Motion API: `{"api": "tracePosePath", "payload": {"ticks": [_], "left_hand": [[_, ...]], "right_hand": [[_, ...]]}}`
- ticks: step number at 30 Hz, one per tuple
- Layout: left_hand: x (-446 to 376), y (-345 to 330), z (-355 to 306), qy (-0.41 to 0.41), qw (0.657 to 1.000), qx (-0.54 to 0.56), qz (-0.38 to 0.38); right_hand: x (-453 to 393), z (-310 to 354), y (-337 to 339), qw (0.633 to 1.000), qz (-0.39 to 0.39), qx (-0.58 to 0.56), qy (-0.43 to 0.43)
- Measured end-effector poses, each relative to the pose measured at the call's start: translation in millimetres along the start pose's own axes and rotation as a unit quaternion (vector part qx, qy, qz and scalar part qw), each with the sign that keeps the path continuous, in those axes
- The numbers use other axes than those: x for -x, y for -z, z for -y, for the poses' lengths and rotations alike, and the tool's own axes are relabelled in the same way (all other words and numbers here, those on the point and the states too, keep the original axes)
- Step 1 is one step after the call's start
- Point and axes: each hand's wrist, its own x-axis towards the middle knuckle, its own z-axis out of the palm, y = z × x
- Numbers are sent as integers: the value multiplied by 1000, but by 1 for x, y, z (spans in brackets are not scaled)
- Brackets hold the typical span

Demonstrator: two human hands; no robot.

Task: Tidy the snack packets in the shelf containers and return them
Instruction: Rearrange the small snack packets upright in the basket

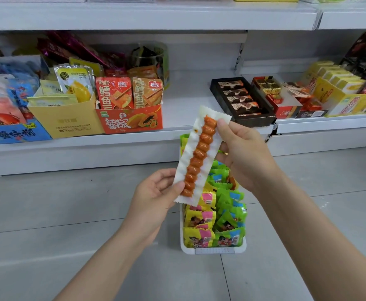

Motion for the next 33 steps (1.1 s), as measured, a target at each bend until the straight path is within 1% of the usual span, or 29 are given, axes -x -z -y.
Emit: {"api": "tracePosePath", "payload": {"ticks": [3,7,10,13,15,18,20,23,24,25,27,29,31,33], "left_hand": [[6,1,3,5,999,15,40],[7,2,4,10,998,28,55],[7,2,4,29,994,83,66],[9,4,5,85,973,192,92],[11,5,6,129,958,235,98],[12,2,6,181,946,234,131],[14,0,5,195,942,226,150],[15,-1,5,200,923,278,174],[16,-1,6,195,922,286,172],[15,-2,7,184,931,271,160],[12,-3,9,143,967,181,105],[10,-3,8,97,989,96,56],[8,-2,9,44,997,57,30],[7,0,9,-4,999,46,10]], "right_hand": [[-2,-1,7,999,-5,-25,-19],[-4,-2,10,998,-14,-40,-37],[-4,0,11,997,-17,-55,-48],[-3,3,13,995,-11,-88,-55],[-4,3,13,992,0,-110,-62],[-4,4,8,988,19,-135,-75],[-3,4,5,984,29,-152,-83],[-3,5,2,982,37,-164,-84],[-3,6,2,983,35,-161,-82],[-3,6,2,985,30,-154,-79],[-2,6,5,987,26,-136,-79],[0,7,8,986,39,-140,-84],[1,9,15,984,58,-148,-85],[0,12,22,985,75,-129,-85]]}}
